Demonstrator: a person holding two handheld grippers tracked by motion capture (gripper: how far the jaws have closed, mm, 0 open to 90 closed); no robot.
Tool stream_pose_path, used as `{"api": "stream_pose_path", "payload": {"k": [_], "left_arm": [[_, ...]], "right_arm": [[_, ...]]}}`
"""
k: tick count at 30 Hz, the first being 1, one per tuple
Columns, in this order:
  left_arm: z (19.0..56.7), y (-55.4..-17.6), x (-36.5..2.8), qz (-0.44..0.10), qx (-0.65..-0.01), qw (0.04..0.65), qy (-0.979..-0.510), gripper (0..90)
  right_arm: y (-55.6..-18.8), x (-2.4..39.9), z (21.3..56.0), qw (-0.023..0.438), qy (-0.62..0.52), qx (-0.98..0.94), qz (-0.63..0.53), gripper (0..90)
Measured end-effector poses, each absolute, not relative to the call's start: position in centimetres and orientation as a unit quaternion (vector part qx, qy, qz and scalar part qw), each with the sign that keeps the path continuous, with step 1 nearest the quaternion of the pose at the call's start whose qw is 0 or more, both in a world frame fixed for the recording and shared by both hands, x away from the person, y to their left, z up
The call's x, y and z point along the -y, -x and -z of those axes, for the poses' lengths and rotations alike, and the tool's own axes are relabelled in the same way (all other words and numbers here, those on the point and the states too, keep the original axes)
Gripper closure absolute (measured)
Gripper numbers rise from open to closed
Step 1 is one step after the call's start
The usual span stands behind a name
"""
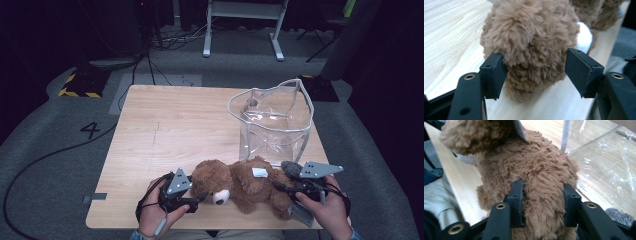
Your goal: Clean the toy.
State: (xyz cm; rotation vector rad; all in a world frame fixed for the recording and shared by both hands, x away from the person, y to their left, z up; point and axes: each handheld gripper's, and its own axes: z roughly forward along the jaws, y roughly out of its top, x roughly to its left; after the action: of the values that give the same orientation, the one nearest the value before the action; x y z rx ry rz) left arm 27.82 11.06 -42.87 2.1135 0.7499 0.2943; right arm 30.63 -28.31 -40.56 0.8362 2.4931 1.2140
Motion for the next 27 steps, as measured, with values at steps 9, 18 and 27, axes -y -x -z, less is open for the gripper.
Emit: {"api": "stream_pose_path", "payload": {"k": [9, 18, 27], "left_arm": [[43.8, -29.1, -10.7, -0.118, -0.292, 0.403, -0.859, 80.9], [44.0, -29.1, -10.7, -0.120, -0.294, 0.404, -0.858, 81.2], [44.5, -29.2, -10.4, -0.116, -0.298, 0.408, -0.855, 56.5]], "right_arm": [[-31.1, 29.0, 40.8, 0.156, -0.290, -0.835, -0.440, 39.6], [-29.7, 33.8, 39.6, 0.210, -0.334, -0.811, -0.433, 37.4], [-32.6, 34.6, 46.5, 0.193, -0.359, -0.854, -0.324, 25.6]]}}
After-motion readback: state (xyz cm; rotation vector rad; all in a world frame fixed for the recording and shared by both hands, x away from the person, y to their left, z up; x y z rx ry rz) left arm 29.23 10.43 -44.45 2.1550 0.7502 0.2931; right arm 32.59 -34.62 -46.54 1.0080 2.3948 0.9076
